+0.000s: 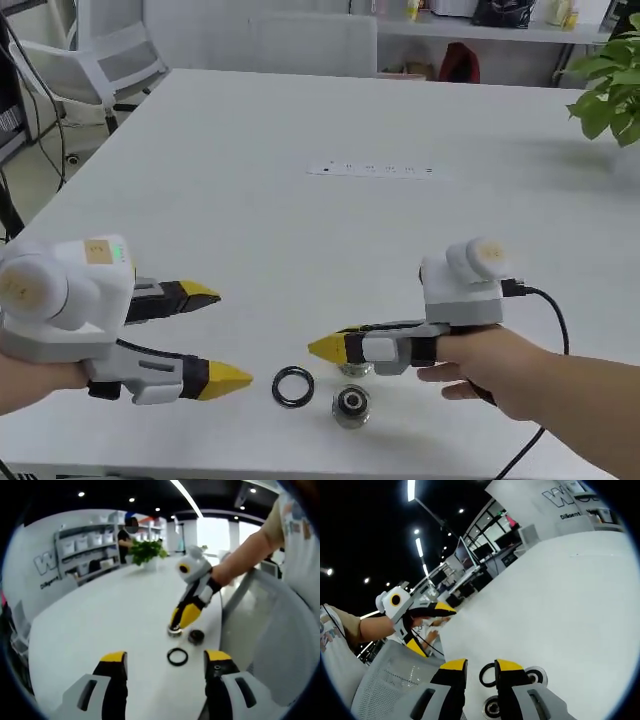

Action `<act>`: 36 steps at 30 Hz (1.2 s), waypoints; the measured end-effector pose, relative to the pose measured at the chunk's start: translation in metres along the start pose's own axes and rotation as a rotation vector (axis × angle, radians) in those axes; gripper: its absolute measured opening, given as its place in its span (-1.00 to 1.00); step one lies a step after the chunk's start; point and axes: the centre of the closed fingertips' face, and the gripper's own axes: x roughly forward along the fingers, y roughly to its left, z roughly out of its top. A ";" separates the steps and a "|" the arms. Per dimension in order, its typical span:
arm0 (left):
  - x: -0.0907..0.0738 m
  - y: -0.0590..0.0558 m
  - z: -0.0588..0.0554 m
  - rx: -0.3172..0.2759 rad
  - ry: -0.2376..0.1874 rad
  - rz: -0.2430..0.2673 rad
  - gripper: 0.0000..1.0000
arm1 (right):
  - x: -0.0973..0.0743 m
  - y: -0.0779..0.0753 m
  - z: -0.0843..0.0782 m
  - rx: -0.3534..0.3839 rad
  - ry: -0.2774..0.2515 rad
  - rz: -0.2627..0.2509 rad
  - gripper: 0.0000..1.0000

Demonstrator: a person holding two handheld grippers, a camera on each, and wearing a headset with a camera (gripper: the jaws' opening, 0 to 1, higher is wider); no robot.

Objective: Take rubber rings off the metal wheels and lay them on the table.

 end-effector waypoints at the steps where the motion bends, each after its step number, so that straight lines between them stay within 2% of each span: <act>1: 0.000 0.000 0.001 0.000 -0.001 -0.001 0.26 | -0.003 0.001 0.003 0.000 -0.011 0.001 -0.56; 10: -0.001 -0.001 0.007 -0.005 -0.016 -0.001 0.29 | -0.025 0.010 0.011 -0.113 -0.025 -0.010 -0.39; 13: -0.002 -0.001 0.011 -0.001 -0.021 -0.002 0.30 | -0.034 0.012 0.013 -0.170 -0.026 -0.017 -0.31; 23: -0.003 -0.006 0.022 0.005 -0.048 -0.010 0.32 | -0.061 0.010 0.014 -0.288 -0.048 -0.080 0.10; 31: -0.003 -0.011 0.019 0.013 -0.040 -0.022 0.35 | -0.080 0.009 0.013 -0.316 -0.069 -0.116 0.22; 36: -0.004 -0.013 0.017 0.015 -0.036 -0.023 0.38 | -0.088 0.006 0.003 -0.384 -0.019 -0.145 0.26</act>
